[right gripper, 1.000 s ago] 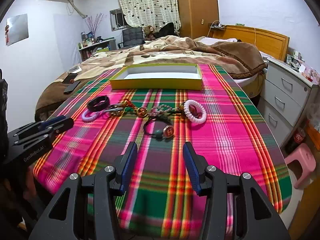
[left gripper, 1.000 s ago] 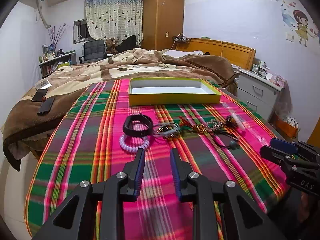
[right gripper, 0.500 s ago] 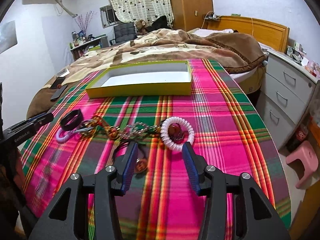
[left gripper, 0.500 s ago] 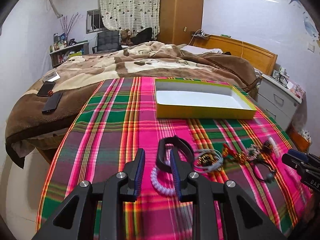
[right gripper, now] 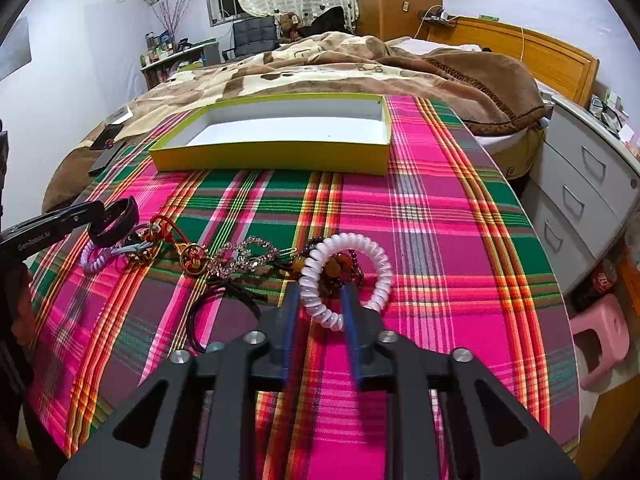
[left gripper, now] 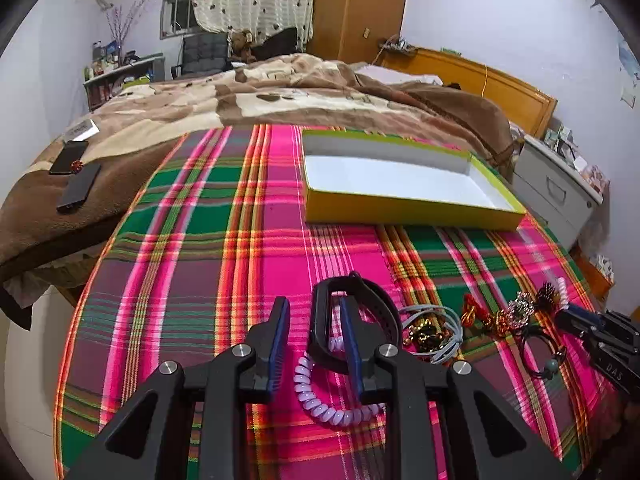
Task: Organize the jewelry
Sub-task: 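Grasp the black band bracelet with the left tool while the right tool grasps the white coiled hair tie, then carry both items into the white box and open both tools to release them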
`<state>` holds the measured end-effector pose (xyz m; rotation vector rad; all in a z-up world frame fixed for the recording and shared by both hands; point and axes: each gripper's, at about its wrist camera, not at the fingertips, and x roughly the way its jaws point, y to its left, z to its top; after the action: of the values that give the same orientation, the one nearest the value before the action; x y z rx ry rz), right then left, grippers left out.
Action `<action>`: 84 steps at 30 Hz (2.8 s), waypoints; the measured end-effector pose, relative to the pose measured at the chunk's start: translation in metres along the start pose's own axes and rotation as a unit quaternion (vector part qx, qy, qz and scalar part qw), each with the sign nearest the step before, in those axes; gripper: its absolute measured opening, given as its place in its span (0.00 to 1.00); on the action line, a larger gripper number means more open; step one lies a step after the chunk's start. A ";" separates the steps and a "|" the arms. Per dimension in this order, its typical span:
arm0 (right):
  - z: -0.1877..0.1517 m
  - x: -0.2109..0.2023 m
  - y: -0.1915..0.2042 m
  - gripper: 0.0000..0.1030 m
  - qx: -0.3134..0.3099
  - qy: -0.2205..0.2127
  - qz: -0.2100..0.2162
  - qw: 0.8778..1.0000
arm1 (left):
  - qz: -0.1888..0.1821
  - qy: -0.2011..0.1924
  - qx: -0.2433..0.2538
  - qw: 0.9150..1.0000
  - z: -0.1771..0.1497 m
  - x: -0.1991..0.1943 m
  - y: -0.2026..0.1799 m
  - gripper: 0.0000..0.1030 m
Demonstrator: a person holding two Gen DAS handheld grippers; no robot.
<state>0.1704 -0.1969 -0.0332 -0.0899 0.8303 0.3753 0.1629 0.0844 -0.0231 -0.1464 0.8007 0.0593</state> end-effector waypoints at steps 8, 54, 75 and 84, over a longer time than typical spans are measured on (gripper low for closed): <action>-0.002 -0.011 -0.003 0.10 0.010 -0.013 -0.001 1.000 | 0.015 0.014 0.021 1.000 -0.001 0.006 -0.007 0.12; 0.165 0.087 -0.017 0.10 -0.018 -0.025 0.030 0.999 | -0.014 -0.029 0.046 0.998 0.142 0.076 -0.021 0.12; 0.181 0.161 -0.030 0.22 -0.017 0.042 0.022 0.999 | 0.010 0.036 0.047 0.998 0.155 0.161 -0.029 0.12; 0.171 0.123 -0.030 0.28 -0.004 0.007 0.035 0.999 | -0.009 -0.001 0.032 0.999 0.152 0.125 -0.024 0.15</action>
<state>0.3769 -0.1505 -0.0103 -0.0712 0.8466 0.4450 0.3609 0.0832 -0.0061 -0.0934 0.7973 0.0160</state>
